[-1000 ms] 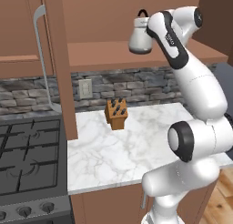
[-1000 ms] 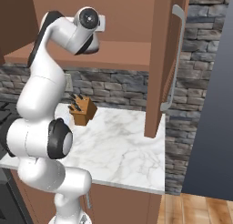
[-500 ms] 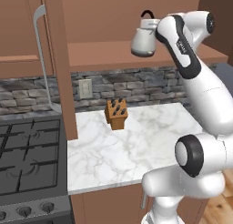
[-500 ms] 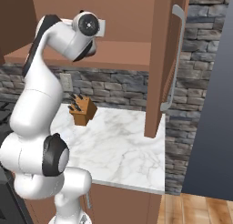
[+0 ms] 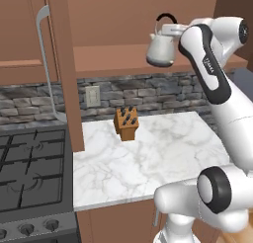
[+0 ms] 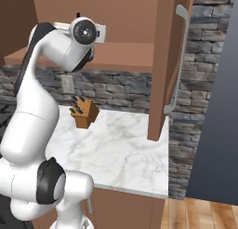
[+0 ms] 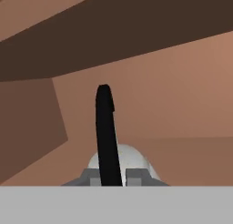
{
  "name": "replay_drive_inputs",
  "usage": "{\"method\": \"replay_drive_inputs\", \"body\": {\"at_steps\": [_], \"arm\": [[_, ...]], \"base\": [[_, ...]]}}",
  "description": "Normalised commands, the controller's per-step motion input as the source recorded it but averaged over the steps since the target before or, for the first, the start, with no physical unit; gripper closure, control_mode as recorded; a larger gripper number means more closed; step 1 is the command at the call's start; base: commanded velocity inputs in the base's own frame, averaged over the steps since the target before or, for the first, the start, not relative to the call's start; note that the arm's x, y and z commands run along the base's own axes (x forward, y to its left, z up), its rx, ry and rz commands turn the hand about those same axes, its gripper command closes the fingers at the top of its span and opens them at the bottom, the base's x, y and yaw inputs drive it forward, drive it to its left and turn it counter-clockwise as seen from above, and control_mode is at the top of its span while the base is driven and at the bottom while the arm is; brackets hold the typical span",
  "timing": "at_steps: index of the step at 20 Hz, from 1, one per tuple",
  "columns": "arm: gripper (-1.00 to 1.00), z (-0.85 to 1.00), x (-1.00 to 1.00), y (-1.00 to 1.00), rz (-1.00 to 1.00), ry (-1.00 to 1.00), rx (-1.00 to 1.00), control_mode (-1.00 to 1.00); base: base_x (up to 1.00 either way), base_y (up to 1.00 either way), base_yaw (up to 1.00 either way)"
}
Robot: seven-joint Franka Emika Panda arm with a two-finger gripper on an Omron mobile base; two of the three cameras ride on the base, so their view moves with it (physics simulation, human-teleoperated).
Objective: Open the cabinet, pick the kettle from the cabinet, and place it in the sink.
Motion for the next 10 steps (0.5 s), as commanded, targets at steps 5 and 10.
{"method": "replay_drive_inputs", "body": {"at_steps": [5,10], "arm": [[1.0,0.0,-0.57,-0.11,-0.05,0.0,0.0,-1.0],[1.0,-0.01,-0.61,-0.11,-0.07,0.0,0.0,-1.0]], "base": [[0.0,0.0,0.0],[0.0,0.0,0.0]]}}
